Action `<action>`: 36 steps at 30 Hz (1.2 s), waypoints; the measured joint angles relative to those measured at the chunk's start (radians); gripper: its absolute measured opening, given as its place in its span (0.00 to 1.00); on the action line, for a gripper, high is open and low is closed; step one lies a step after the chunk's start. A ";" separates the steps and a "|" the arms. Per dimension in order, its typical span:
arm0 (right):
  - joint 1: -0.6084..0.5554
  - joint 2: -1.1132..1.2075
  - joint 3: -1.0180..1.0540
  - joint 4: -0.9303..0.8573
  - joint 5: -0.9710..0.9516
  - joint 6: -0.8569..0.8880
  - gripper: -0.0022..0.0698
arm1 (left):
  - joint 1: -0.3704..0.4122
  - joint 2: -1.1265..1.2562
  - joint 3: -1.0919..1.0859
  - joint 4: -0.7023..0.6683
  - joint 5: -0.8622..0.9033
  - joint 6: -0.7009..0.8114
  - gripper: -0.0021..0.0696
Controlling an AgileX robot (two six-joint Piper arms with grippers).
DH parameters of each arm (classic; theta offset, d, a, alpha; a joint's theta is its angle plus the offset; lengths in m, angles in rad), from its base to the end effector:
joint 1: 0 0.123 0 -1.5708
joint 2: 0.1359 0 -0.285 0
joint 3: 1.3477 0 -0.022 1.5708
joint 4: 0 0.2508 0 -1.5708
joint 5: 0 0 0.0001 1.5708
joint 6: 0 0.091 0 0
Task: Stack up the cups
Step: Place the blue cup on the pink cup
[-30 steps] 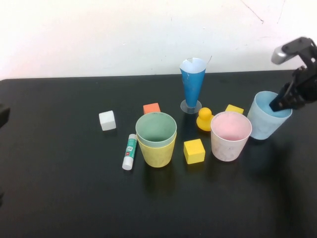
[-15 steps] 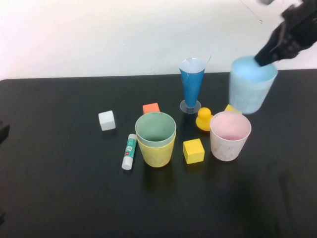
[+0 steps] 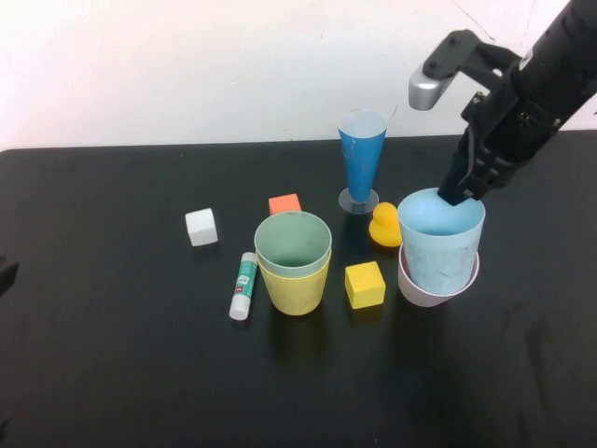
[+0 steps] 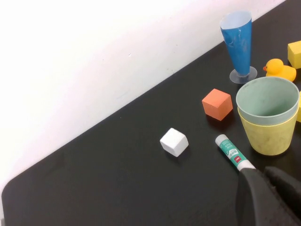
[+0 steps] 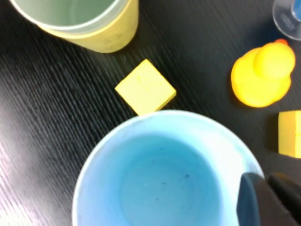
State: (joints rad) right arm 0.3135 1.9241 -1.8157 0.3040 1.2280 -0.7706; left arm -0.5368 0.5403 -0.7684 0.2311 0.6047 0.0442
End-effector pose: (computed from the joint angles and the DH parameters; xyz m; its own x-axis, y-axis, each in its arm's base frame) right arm 0.3858 0.1521 0.3088 -0.4688 -0.7748 -0.4242 -0.8568 0.5156 0.0053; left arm 0.0886 -0.0389 0.3753 -0.1353 0.3496 -0.9271 0.4432 0.8582 0.2590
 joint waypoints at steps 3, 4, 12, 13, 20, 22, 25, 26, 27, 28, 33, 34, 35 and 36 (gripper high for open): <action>0.000 0.011 0.000 -0.002 -0.006 0.001 0.05 | 0.000 0.000 0.000 0.000 0.000 0.000 0.03; 0.000 0.014 0.000 -0.002 -0.011 0.001 0.05 | 0.000 0.000 0.000 0.000 0.000 0.000 0.03; -0.002 0.036 -0.002 -0.010 -0.042 0.001 0.10 | 0.000 0.000 0.000 0.002 0.000 0.000 0.03; -0.002 0.038 -0.002 -0.013 -0.043 0.001 0.10 | 0.000 0.000 0.000 0.002 0.000 0.000 0.03; -0.002 0.043 -0.020 -0.021 -0.032 0.001 0.10 | 0.000 0.000 0.000 0.002 0.000 0.000 0.03; -0.002 0.044 -0.027 -0.033 -0.022 0.001 0.10 | 0.000 0.000 0.000 0.002 0.000 0.000 0.03; -0.002 0.048 -0.045 -0.057 -0.011 0.001 0.10 | 0.000 0.000 0.000 0.002 0.000 0.000 0.03; -0.002 0.050 -0.054 -0.061 -0.006 0.001 0.10 | 0.000 0.000 0.000 0.002 0.000 0.000 0.03; -0.002 0.053 -0.060 -0.064 -0.002 0.001 0.10 | 0.000 0.000 0.000 0.002 0.000 0.000 0.03; -0.002 0.055 -0.068 -0.066 -0.002 0.001 0.10 | 0.000 0.000 0.000 0.002 0.000 0.000 0.03; -0.002 0.056 -0.076 -0.066 0.000 0.001 0.10 | 0.000 0.000 0.000 0.002 0.000 0.000 0.03; -0.002 0.058 -0.076 -0.066 0.000 0.001 0.10 | 0.000 0.000 0.000 0.002 0.000 0.000 0.03; -0.002 0.058 -0.076 -0.066 0.000 0.001 0.10 | 0.000 0.000 0.000 0.002 0.000 0.000 0.03; -0.002 0.061 -0.076 -0.064 0.000 0.001 0.10 | 0.000 0.000 0.000 0.002 0.000 0.000 0.03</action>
State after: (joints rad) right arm 0.3117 1.9850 -1.8922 0.2402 1.2284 -0.7699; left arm -0.5368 0.5403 -0.7684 0.2332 0.6047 0.0442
